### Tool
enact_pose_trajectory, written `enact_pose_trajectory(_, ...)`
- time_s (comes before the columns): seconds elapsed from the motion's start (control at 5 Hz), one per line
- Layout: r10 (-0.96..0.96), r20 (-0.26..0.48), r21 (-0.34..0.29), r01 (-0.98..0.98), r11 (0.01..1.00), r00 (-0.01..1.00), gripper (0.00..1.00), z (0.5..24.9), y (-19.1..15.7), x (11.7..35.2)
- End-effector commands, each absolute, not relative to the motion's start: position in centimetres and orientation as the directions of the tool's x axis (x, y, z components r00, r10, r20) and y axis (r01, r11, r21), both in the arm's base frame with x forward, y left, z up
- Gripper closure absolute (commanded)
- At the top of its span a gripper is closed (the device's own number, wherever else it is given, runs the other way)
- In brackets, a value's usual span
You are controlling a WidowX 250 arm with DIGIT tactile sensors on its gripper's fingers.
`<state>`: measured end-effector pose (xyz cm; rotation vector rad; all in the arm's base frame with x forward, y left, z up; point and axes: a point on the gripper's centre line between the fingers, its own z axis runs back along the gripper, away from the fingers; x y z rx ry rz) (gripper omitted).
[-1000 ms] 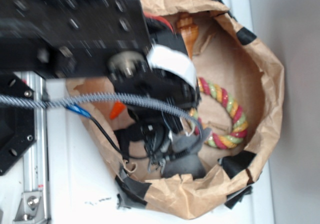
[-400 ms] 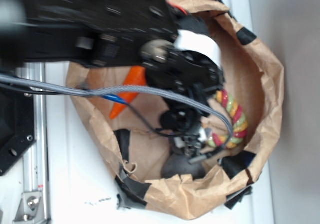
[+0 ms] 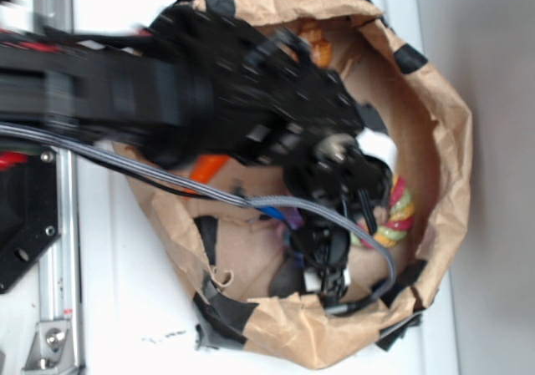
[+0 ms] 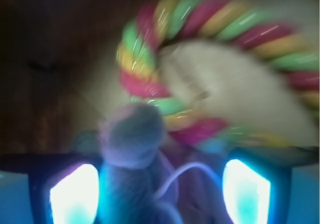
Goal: Grab the gray animal.
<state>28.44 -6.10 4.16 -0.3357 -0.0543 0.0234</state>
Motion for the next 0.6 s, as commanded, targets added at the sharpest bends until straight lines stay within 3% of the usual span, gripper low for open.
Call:
enact_pose_trajectory(0.0, -0.058, 0.06, -0.285, 0.073, 0.956, 0.997, 1.0, 3.4, -10.1, 27.6)
enact_pose_trajectory(0.2, -0.048, 0.063, -0.265, 0.063, 0.962, 0.997, 1.0, 3.9, -9.6, 27.7)
enact_pose_trajectory(0.4, -0.04, 0.124, -0.215, 0.066, 0.974, 0.991, 1.0, 7.2, -8.6, 27.6)
